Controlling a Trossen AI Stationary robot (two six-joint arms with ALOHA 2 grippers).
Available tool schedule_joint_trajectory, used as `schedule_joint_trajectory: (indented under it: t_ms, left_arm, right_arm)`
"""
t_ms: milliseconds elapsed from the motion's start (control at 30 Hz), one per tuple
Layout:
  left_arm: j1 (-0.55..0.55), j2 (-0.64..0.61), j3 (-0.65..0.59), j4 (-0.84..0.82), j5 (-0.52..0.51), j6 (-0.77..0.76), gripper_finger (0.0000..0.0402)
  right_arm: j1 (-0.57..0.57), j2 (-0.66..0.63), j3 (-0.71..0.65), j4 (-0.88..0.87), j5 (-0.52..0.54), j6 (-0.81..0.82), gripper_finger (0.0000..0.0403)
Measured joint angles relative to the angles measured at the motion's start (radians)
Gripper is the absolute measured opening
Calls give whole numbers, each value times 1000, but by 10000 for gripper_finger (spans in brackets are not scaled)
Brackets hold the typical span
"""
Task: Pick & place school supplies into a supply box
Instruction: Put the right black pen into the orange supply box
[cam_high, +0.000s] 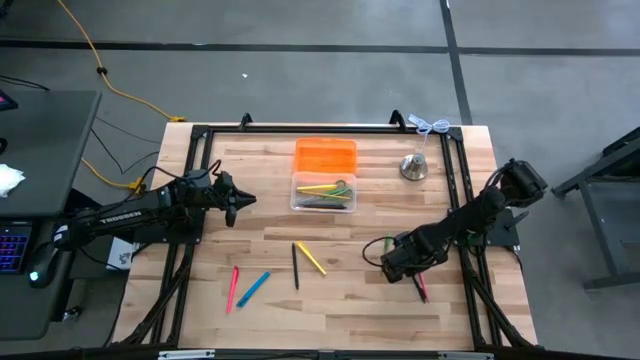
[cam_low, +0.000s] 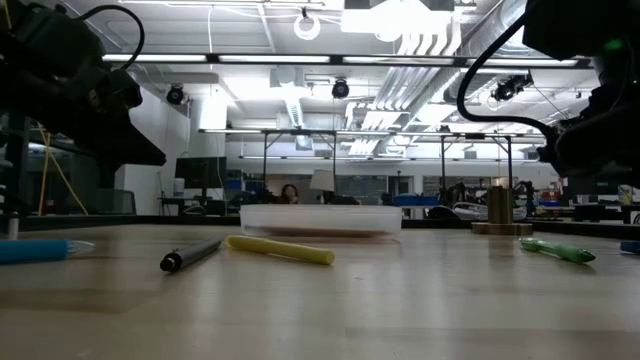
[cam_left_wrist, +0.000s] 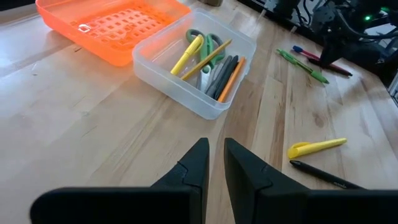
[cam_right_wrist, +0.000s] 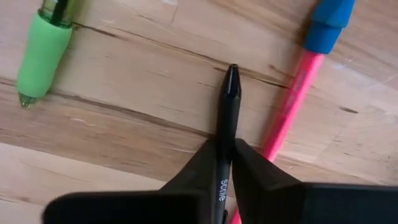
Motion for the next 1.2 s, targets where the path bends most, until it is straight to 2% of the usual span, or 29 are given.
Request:
schedule_joint_trajectory:
  t_ms: [100,300,667,967,1200]
  left_arm:
    - [0,0,0,0,0,0,79]
    - [0,0,0,-1,-3,0,79]
    - [0,0,0,-1,-3,0,79]
    - [0,0,0,-1,-2,0,79]
    - [0,0,0,-1,-2,0,79]
  right_arm:
    - [-7,2,16,-3,10,-2,7]
    - [-30,4,50,20,34,3,18]
    - [-100,-20,120,20,34,-28,6]
    - [-163,-142,181,32,39,-132,3]
    - [-216,-299,189,215,155,-305,3]
